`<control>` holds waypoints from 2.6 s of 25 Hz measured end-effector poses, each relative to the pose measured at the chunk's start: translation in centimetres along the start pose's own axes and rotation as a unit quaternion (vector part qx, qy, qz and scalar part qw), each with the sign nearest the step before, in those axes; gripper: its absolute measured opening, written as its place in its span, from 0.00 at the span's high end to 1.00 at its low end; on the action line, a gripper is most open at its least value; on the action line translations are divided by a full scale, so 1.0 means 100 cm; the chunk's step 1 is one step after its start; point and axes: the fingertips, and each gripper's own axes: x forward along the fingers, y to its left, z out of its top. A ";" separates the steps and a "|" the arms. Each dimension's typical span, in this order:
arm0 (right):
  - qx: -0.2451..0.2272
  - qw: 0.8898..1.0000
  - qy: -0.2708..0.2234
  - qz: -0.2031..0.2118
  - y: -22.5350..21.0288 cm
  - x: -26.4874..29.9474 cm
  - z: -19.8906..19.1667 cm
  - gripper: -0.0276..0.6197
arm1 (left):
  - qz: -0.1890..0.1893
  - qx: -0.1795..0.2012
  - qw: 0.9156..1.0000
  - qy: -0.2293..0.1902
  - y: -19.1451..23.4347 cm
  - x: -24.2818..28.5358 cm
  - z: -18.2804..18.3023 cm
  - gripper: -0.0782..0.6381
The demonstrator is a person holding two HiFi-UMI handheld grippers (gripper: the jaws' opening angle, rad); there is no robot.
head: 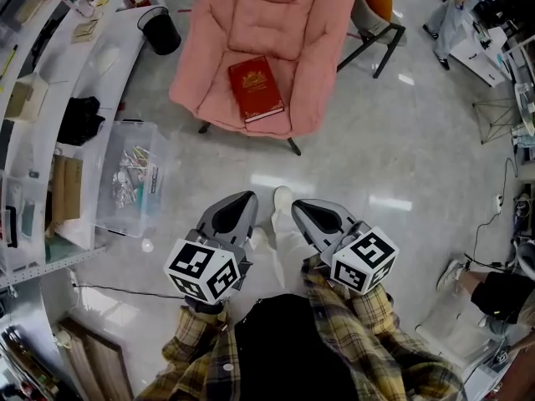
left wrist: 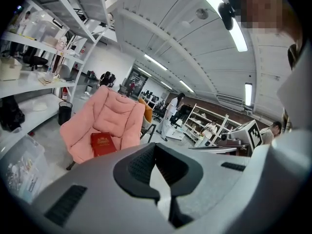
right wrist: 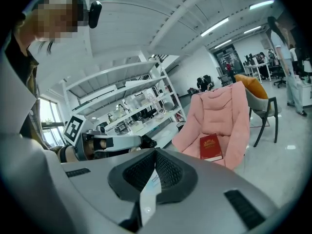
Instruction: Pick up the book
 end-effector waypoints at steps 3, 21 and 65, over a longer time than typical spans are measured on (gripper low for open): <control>0.004 1.000 -0.004 0.005 -0.026 0.008 0.015 0.93 | 0.006 0.003 1.000 -0.001 0.006 0.024 0.013 0.89; -0.015 0.999 -0.026 0.029 -0.170 0.028 0.122 0.93 | 0.052 0.028 0.997 -0.042 0.028 0.153 0.114 0.89; 0.115 0.977 -0.033 -0.178 -0.212 0.254 0.167 0.93 | -0.123 0.030 0.985 0.116 0.283 0.246 0.209 0.89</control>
